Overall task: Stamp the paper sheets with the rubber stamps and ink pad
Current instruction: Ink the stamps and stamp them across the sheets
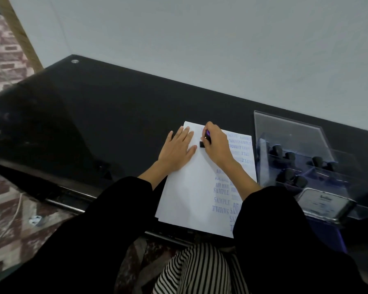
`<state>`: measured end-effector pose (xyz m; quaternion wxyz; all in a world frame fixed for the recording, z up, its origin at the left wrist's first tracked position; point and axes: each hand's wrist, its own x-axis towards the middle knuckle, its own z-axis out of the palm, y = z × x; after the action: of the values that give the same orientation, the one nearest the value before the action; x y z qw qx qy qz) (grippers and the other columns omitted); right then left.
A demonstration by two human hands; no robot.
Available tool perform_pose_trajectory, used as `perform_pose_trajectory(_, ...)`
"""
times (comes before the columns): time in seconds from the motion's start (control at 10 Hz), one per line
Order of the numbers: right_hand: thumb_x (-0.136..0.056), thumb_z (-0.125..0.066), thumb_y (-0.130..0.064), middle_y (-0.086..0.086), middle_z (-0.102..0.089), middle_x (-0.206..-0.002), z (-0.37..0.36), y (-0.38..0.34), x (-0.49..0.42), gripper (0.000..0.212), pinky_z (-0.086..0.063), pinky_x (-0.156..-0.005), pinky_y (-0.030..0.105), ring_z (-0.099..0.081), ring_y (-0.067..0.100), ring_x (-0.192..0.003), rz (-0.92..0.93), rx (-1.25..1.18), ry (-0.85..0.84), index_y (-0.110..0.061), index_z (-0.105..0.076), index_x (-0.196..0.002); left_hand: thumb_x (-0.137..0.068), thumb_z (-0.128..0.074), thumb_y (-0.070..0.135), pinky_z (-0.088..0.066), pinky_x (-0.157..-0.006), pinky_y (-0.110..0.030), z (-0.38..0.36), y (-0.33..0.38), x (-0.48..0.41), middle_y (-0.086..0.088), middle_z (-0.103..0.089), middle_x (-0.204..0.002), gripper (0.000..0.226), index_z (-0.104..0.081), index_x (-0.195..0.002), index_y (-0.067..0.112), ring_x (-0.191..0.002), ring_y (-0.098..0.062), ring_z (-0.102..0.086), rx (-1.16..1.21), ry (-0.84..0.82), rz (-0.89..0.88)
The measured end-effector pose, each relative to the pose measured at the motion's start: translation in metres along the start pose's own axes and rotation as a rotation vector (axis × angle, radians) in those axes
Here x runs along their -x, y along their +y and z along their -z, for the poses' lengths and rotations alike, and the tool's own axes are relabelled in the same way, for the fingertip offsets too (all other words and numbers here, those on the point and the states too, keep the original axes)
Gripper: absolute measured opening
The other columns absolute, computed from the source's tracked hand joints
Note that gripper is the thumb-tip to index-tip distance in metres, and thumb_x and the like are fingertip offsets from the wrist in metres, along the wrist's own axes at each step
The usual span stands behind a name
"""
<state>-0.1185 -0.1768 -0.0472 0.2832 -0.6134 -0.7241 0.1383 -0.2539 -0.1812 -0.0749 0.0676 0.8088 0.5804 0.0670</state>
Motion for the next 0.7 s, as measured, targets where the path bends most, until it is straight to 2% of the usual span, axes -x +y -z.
perform_pose_trajectory(0.1,-0.093,-0.051,-0.007,0.015,-0.057,-0.110,-0.0026,-0.0008,0.0018,0.016,-0.038,-0.077,0.016,-0.054,0.020,-0.091,-0.002,0.002,0.020,0.001,-0.049,-0.107,-0.101,-0.019,0.039,-0.004,-0.119,-0.040,-0.0002,0.0003,-0.0003,-0.004,-0.005,-0.158,0.056,-0.010,-0.150,0.014,-0.146,-0.018,-0.001,-0.005,0.003,0.003)
perform_pose_trajectory(0.2,-0.093,-0.051,-0.006,0.015,-0.056,-0.108,-0.0045,0.0006,0.0024,0.015,-0.040,-0.076,0.017,-0.053,0.020,-0.089,0.007,-0.003,0.036,0.001,-0.049,-0.107,-0.101,-0.019,0.039,-0.004,-0.118,-0.039,-0.0009,0.0002,-0.0006,-0.003,-0.005,-0.158,0.056,-0.009,-0.150,0.014,-0.146,-0.017,-0.001,-0.012,0.005,0.006)
perform_pose_trajectory(0.3,-0.092,-0.051,-0.003,0.016,-0.057,-0.105,-0.0050,0.0013,0.0013,0.006,-0.040,-0.072,0.017,-0.047,0.013,-0.082,0.025,-0.025,0.048,-0.004,-0.048,-0.097,-0.101,-0.019,0.039,-0.003,-0.119,-0.040,-0.0014,0.0003,-0.0004,-0.004,-0.005,-0.158,0.055,-0.009,-0.150,0.014,-0.146,-0.018,-0.001,-0.014,0.009,0.002)
perform_pose_trajectory(0.4,-0.092,-0.051,-0.003,0.016,-0.057,-0.103,-0.0051,0.0023,-0.0004,0.009,-0.037,-0.067,0.011,-0.047,0.013,-0.081,0.028,-0.048,0.044,-0.009,-0.044,-0.093,-0.101,-0.019,0.039,-0.003,-0.119,-0.040,-0.0019,0.0000,-0.0001,-0.004,-0.004,-0.158,0.056,-0.008,-0.150,0.014,-0.146,-0.018,0.000,-0.015,0.008,0.001)
perform_pose_trajectory(0.7,-0.090,-0.051,0.002,0.017,-0.058,-0.101,-0.0030,0.0029,-0.0045,0.018,-0.036,-0.066,0.010,-0.047,0.015,-0.082,0.031,-0.070,0.024,-0.011,-0.039,-0.088,-0.101,-0.018,0.041,-0.001,-0.118,-0.039,-0.0035,0.0004,-0.0015,-0.003,-0.003,-0.159,0.056,-0.007,-0.150,0.015,-0.146,-0.018,0.001,-0.028,-0.003,0.008)
